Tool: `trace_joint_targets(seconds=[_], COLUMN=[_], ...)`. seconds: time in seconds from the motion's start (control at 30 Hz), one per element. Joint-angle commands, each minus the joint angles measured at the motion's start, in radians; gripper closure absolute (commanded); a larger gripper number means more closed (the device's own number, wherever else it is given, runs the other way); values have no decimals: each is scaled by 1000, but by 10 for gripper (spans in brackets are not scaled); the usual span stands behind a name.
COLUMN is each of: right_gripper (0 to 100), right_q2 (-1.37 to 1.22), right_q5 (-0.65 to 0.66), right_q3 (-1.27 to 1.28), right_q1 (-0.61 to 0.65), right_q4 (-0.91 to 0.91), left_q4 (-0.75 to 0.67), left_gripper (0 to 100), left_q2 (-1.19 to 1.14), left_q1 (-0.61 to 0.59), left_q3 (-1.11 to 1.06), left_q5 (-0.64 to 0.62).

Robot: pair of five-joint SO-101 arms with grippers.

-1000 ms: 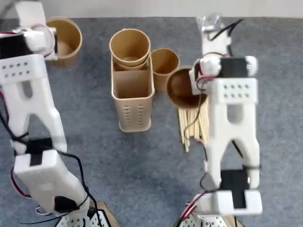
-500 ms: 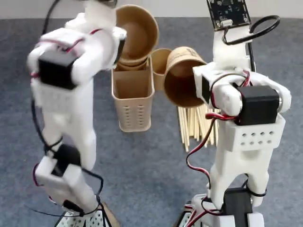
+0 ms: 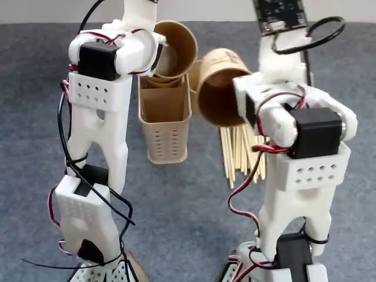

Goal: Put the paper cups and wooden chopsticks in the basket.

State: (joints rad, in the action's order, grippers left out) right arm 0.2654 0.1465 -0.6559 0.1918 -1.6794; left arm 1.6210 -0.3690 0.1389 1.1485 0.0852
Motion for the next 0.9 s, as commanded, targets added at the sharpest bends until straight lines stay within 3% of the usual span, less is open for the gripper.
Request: trace_joint_targets(seconds=[0.0,0.5,0.87], right_gripper=[995,995,995], right_q2=[25,-5,-395], right_q5=[3,-48,-52], right_q3=[-28,-24,-131], right_q1=[74,225,234], right_q4=[35,323,318], left_q4=[-21,-15,32], left_gripper=[783,779,780], left_q2=[10,15,4], left_q1=[-44,-186,-341], left_q3=[7,375,378], left_q5=[0,0,0])
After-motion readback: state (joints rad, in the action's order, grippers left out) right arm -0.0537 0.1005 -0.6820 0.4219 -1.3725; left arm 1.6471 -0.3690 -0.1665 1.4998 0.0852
